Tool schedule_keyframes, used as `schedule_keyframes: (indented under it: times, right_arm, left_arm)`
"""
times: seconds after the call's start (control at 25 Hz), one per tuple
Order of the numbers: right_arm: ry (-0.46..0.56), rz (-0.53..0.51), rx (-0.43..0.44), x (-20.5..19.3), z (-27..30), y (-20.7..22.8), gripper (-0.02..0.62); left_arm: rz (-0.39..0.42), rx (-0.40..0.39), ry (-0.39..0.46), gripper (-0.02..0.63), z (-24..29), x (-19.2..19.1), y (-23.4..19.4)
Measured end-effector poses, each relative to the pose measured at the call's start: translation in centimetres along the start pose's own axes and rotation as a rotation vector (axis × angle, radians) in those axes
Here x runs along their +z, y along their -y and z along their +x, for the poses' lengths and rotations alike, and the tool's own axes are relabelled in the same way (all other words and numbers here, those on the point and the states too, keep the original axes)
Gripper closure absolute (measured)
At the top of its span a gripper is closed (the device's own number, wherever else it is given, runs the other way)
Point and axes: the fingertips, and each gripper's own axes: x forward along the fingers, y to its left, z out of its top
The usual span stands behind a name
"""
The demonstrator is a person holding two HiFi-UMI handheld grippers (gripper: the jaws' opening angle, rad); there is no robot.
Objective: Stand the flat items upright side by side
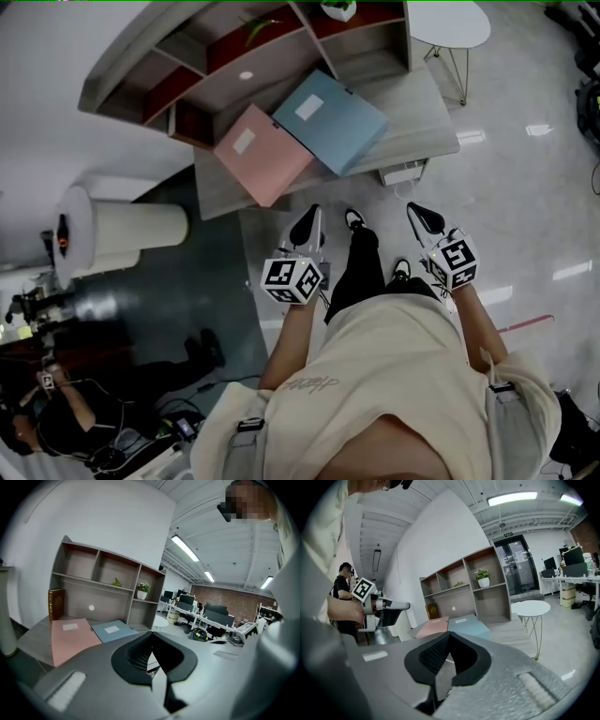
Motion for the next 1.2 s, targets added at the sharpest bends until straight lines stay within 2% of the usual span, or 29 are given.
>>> schedule_keyframes:
  times: [0.16, 0.32, 0.44, 0.56, 0.8, 0.92, 1.2]
  right_arm:
    - [-0.008, -0.037, -0.045, 1.9, 1.7, 2.6, 0.594]
    - [0.000, -0.038, -0.093, 4.4, 4.2, 4.7, 0.594]
    - [-0.005, -0.037, -0.133, 6.5, 6.6, 6.3, 0.594]
    - [-0.013, -0.055, -0.134, 8.4, 10.1, 6.7, 0.594]
    - [-0.025, -0.103, -0.129, 11.6, 17.7, 7.0, 0.594]
    - [-0.005, -0.130, -0.128, 13.5, 20.5, 6.9, 0.594]
    - [-0.032, -0.203, -0.075, 15.5, 24.0, 7.8, 0.594]
  left_arm:
    - [0.033, -0.031, 0.012, 0.589, 4.8, 2.3, -1.9]
    - [0.088, -0.055, 0.006, 0.589, 8.7, 4.7, -4.3]
    - [0.095, -0.093, 0.011, 0.589, 11.5, 6.8, -6.1]
    - [0.109, -0.100, 0.022, 0.589, 13.5, 8.7, -8.9]
    - [0.054, -0.126, -0.006, 0.561, 16.2, 9.2, -15.0]
    - [0.028, -0.111, -0.027, 0.566, 16.8, 8.9, -17.3]
    - [-0.033, -0.059, -0.034, 0.588, 16.8, 8.2, -18.8]
